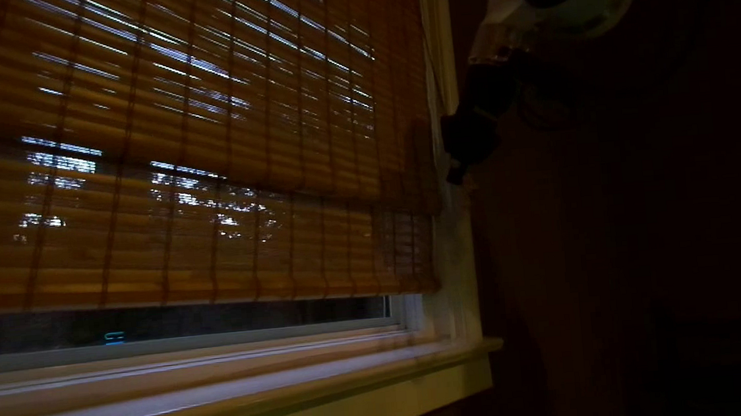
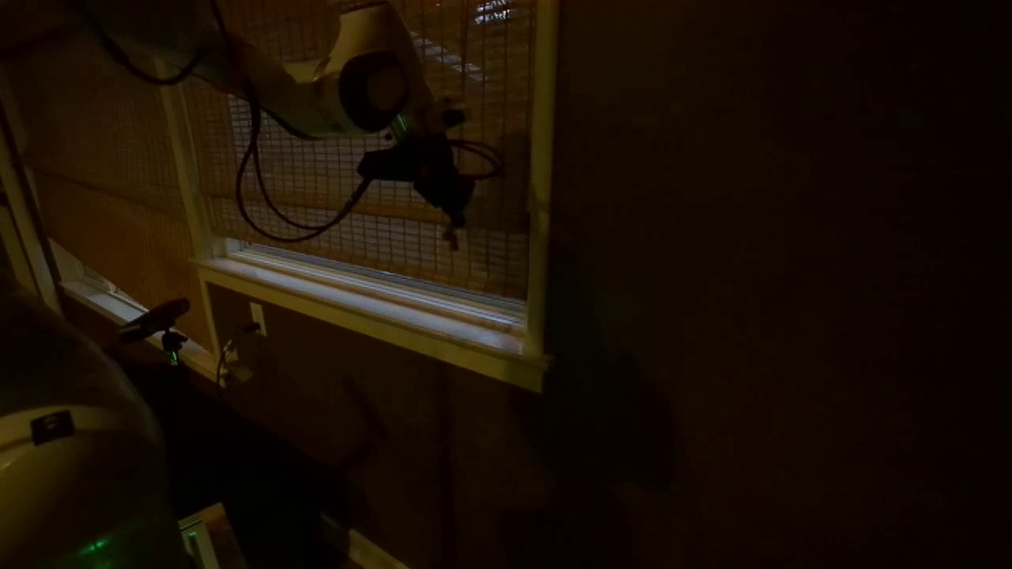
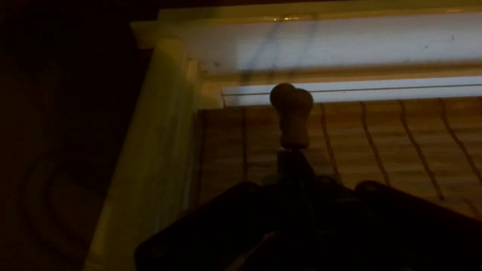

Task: Open the window

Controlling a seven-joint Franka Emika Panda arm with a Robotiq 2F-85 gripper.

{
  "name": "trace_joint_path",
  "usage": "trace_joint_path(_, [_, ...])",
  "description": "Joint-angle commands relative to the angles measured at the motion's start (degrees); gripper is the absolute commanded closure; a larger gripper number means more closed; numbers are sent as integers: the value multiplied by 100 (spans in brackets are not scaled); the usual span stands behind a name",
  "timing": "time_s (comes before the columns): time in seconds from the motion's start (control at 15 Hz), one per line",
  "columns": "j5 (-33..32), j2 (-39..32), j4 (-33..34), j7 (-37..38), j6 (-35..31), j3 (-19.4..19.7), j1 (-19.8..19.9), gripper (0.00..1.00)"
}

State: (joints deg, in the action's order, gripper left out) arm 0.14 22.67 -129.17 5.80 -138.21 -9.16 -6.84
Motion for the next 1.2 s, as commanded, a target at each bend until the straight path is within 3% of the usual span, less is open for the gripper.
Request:
trace_joint_path(0.0, [-53,113,-913,-334,89,118,-21,99])
trace_joint_path(0.27, [-183,71,-1316,-357,-304,163,96,99])
trace_joint_path(0.33, [-67,73,-621,-325,-178,149,30,99])
trace_joint_path(0.8, [-67,79,-622,-325,-308,150,32,99])
trace_joint_path(1.13, [-372,167,-1361,-135,-469,-27,135,99])
